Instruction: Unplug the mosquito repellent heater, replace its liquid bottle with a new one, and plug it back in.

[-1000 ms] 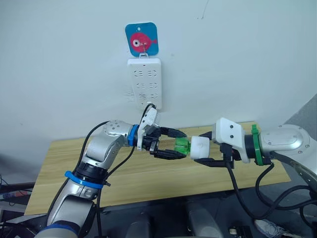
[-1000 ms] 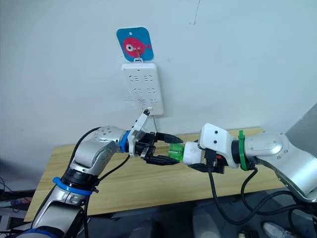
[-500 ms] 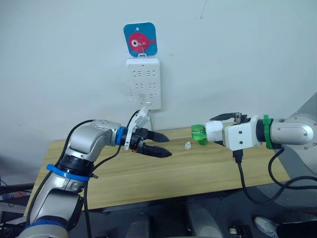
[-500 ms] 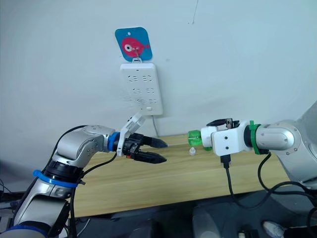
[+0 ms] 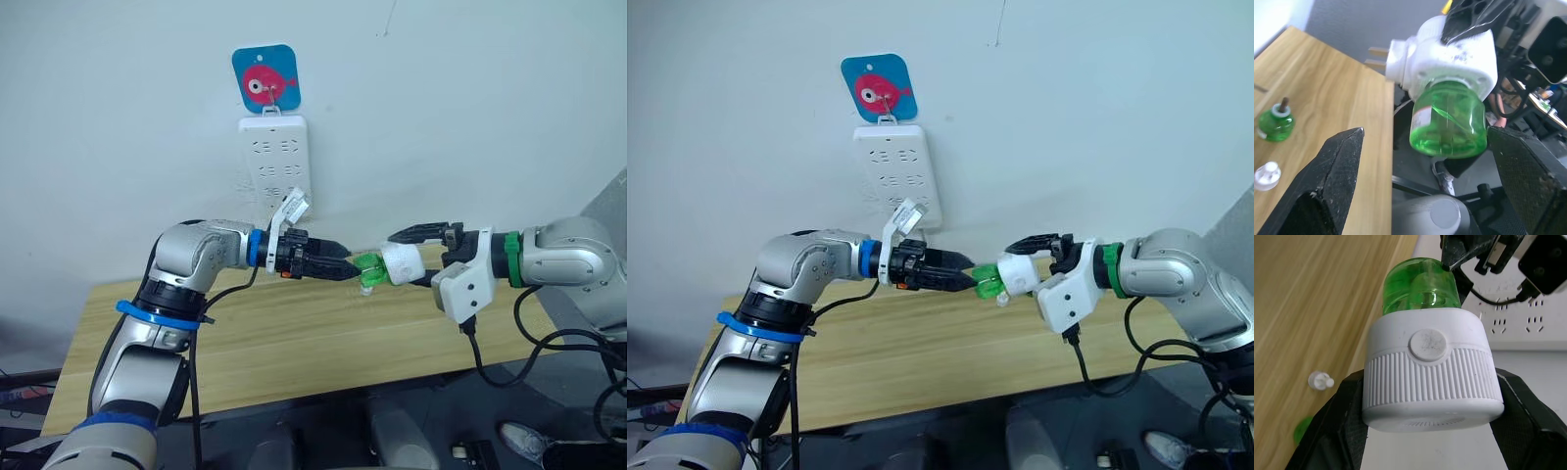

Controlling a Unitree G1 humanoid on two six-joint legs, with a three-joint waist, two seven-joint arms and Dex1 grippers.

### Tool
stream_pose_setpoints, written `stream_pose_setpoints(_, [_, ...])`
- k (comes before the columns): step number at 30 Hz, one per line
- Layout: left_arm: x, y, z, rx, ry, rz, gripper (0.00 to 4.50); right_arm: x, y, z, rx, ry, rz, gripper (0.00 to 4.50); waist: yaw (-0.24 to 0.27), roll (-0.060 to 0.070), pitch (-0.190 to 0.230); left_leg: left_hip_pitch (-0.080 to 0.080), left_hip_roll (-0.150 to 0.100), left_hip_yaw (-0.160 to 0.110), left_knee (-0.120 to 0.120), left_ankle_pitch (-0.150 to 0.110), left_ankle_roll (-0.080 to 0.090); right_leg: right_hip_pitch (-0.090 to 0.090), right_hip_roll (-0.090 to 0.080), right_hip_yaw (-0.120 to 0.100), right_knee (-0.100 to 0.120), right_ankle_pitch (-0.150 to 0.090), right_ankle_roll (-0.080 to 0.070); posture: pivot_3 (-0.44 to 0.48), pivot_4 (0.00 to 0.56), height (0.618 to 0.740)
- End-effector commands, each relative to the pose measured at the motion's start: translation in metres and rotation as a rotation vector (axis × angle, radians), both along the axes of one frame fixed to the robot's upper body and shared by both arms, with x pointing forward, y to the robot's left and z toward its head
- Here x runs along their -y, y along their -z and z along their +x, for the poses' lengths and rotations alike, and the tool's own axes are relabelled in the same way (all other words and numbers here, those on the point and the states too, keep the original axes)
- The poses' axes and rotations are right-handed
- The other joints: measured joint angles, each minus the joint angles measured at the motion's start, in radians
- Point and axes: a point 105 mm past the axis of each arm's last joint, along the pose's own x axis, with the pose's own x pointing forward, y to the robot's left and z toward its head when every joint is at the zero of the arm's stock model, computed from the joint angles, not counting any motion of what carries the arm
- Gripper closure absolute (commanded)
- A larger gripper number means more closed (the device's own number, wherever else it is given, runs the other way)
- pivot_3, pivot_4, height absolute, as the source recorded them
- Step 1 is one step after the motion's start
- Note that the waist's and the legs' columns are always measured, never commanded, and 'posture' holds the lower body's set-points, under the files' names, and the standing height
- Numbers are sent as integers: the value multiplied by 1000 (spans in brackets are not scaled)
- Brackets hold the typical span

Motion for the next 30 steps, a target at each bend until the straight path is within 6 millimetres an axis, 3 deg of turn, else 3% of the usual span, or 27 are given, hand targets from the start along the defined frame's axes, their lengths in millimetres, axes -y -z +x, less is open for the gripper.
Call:
stream_pose_setpoints(1, [4,-11,-9,37,89,-4,260,-6,-9,-9,32,-65,3,1521,0,0,0,0,0,0,0,0,0,0,0,0,0,0,0,-284,101,730])
stream_pose_setpoints(13, [14,-14,-21,52,212,-15,260,-12,0,-16,-16,-103,14,1521,-13,0,0,0,0,-1,0,0,0,0,0,0,0,0,0,-284,104,730])
stream_pose_setpoints(27, [18,4,-29,61,295,60,260,-17,3,-23,-38,-139,26,1521,-21,0,0,0,0,-1,0,-1,3,0,0,0,0,0,0,-285,107,730])
stream_pose_setpoints(30, [20,5,-28,51,286,62,854,-19,2,-24,-39,-147,26,1521,-21,0,0,0,0,-1,0,-2,3,0,0,0,0,0,0,-285,108,730])
